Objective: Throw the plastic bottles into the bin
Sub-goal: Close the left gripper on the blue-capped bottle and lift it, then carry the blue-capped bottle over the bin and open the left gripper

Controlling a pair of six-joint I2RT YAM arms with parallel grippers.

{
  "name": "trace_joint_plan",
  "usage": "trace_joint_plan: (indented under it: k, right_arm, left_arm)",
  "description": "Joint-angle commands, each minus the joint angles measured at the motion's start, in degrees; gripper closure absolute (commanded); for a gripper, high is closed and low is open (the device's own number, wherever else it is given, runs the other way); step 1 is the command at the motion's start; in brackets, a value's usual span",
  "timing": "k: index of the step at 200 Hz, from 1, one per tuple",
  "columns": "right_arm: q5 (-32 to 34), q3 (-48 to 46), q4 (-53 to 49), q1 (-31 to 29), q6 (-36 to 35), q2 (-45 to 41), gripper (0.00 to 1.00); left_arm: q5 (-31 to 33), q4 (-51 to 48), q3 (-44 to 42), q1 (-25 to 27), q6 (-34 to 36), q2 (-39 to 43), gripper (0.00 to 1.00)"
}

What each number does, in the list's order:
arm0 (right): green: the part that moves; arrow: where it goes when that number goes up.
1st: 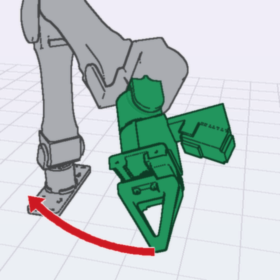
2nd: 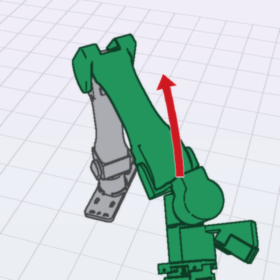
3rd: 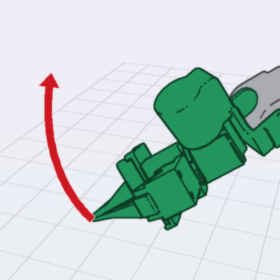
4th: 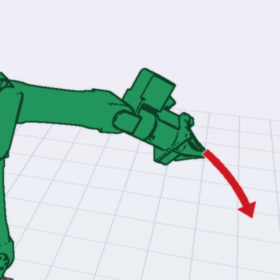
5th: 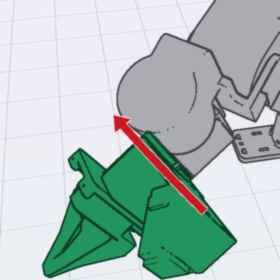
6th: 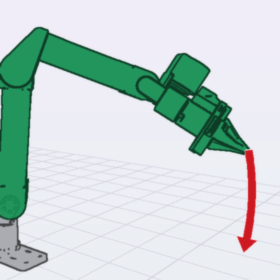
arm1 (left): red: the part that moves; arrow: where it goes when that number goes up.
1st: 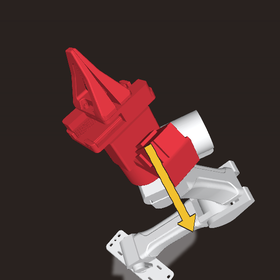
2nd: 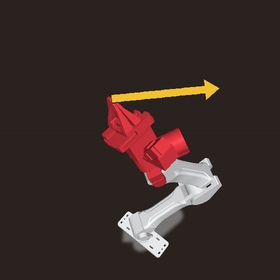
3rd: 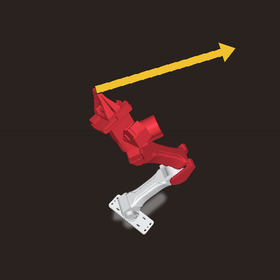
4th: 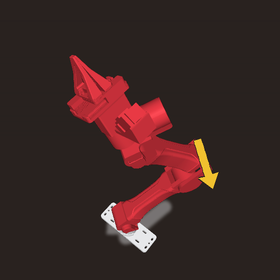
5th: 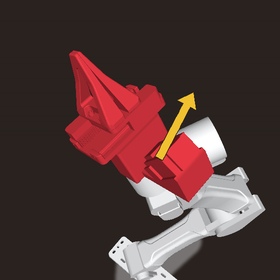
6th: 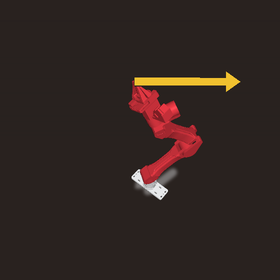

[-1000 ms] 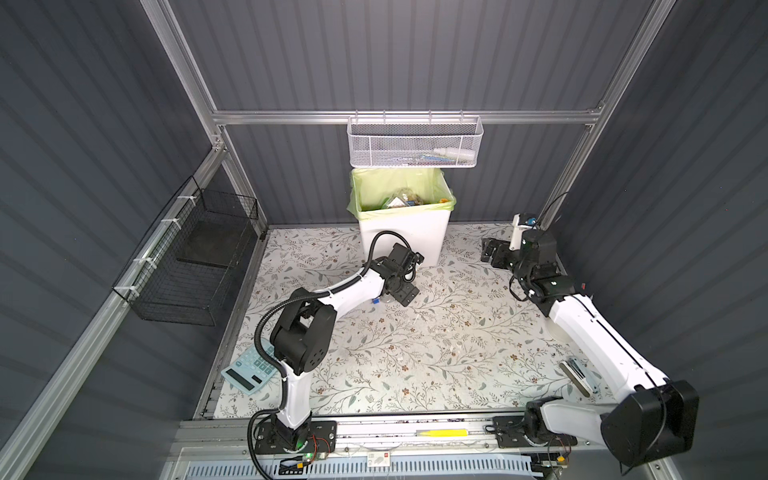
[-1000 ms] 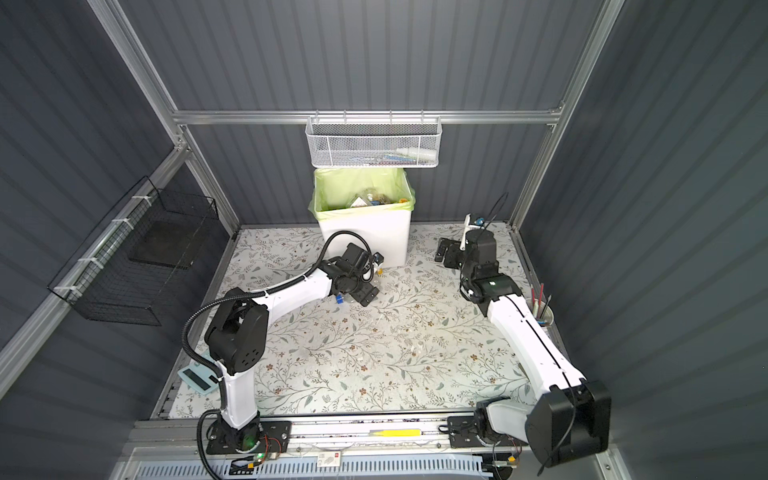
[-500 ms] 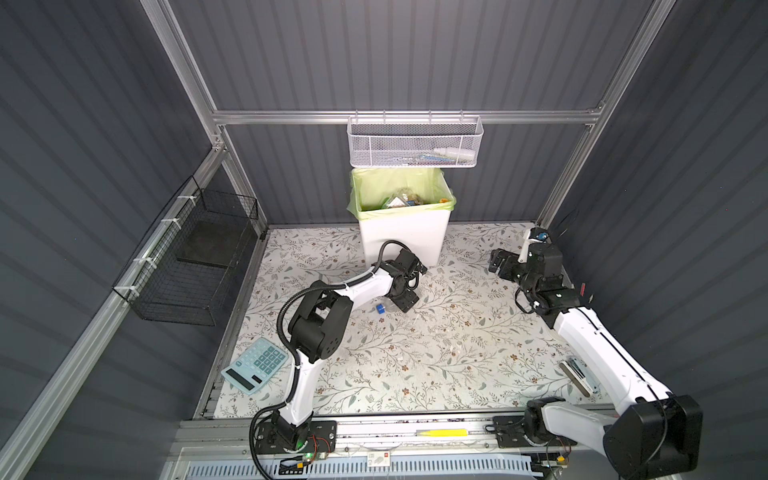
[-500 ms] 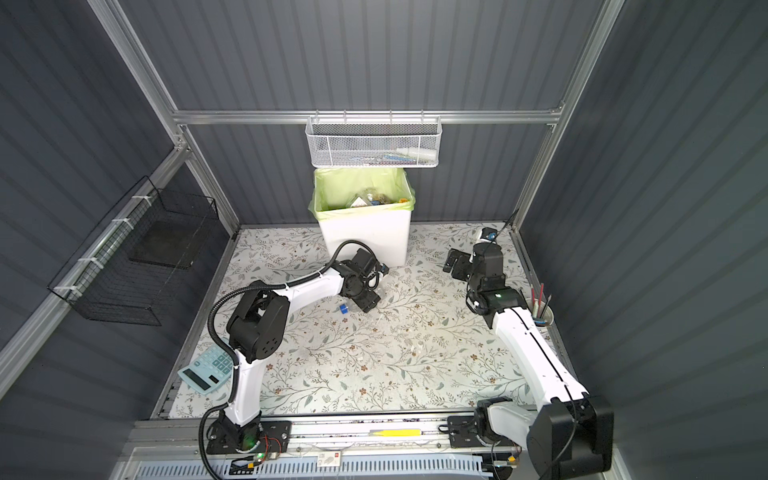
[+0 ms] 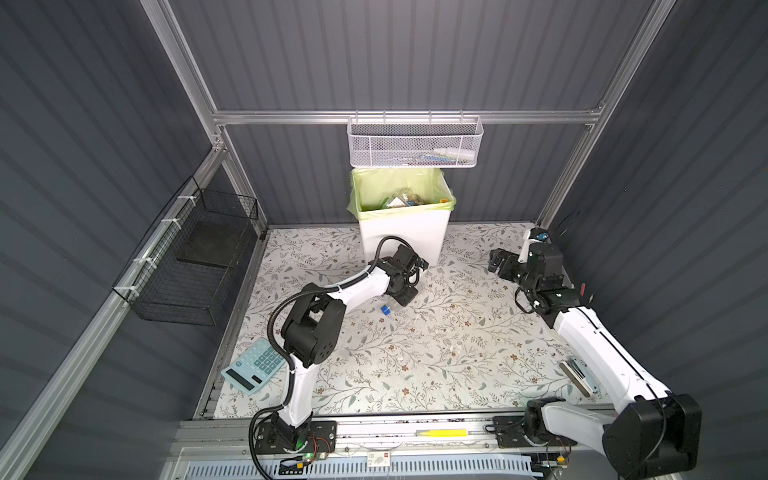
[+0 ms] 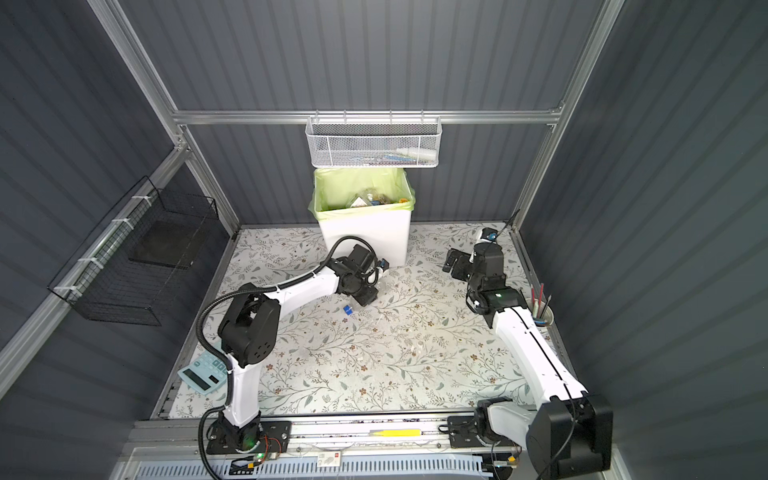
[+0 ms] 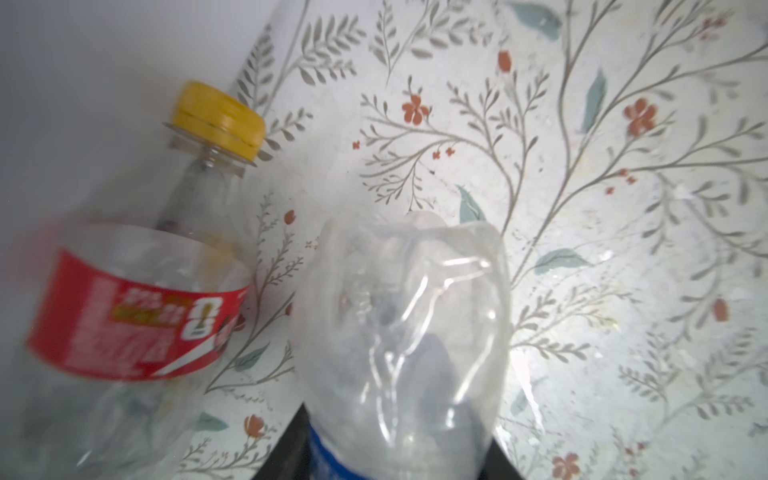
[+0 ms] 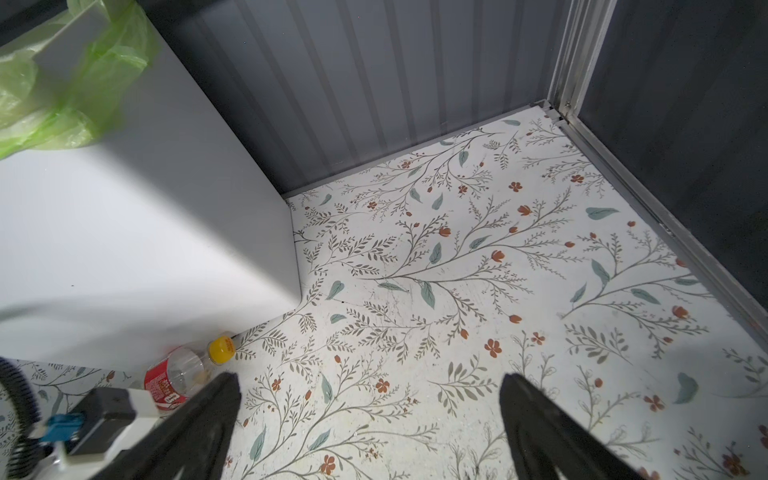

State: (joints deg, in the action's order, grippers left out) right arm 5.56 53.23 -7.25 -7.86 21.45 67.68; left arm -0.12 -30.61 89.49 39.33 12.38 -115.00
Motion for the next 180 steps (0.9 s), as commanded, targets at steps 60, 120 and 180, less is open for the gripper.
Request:
trace_joint_plan:
  k: [60, 120, 180]
  right_arm:
    - [-1.21, 0.50, 1.09, 0.39, 0.77, 0.78, 0.01]
    - [-0.66, -0.01, 0.58, 0.55, 0.42, -1.35, 0.01]
    - [-1.38, -0.85, 0.83, 1.00, 0.85, -2.86, 0.01]
  left_arm:
    - [8.68, 26.06, -0.62, 0.22, 5.87, 35.06, 0.67]
    - [10.44, 50.24, 2.09, 0.12, 11.70, 38.48, 0.62]
    - [2.42, 47.01, 11.26, -13.44, -13.36, 14.96, 0.49]
